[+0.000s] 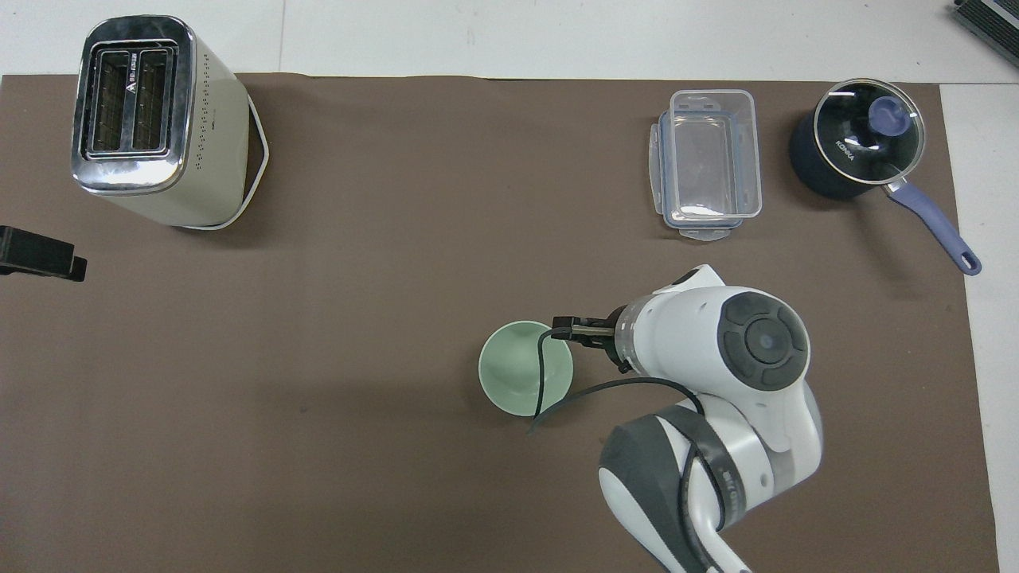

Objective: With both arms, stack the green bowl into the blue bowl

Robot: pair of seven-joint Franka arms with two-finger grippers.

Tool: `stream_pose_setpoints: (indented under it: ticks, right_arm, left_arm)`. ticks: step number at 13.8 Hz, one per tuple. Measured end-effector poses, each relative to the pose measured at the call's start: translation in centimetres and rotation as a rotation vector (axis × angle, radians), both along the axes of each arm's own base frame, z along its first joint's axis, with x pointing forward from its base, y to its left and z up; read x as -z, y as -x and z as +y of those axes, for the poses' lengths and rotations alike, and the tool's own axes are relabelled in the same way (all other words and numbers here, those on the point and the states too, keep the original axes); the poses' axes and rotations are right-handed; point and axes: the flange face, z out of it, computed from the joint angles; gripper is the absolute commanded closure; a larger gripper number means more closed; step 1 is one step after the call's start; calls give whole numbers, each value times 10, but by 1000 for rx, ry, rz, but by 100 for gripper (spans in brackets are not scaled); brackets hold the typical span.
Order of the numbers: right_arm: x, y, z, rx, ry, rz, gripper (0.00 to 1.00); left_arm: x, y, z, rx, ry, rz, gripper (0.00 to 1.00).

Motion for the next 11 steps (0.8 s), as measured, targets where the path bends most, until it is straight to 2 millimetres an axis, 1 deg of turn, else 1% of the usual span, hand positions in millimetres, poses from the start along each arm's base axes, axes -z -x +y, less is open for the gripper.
stream_pose_setpoints:
  ticks: [2, 4, 7, 9, 11]
  right_arm:
    - [-21, -7, -18, 18, 11, -14, 0]
    - [-49, -14, -32, 34, 25, -14, 0]
    - [-100, -16, -39, 37, 33, -16, 0]
    - [-127, -15, -46, 44, 39, -23, 0]
    - [-154, -16, -59, 61, 50, -35, 0]
  left_arm:
    - [0, 0, 0, 0, 0, 0, 0]
    - [0, 0, 0, 0, 0, 0, 0]
    - [0, 0, 0, 0, 0, 0, 0]
    - [0, 0, 0, 0, 0, 0, 0]
    - [0, 0, 0, 0, 0, 0, 0]
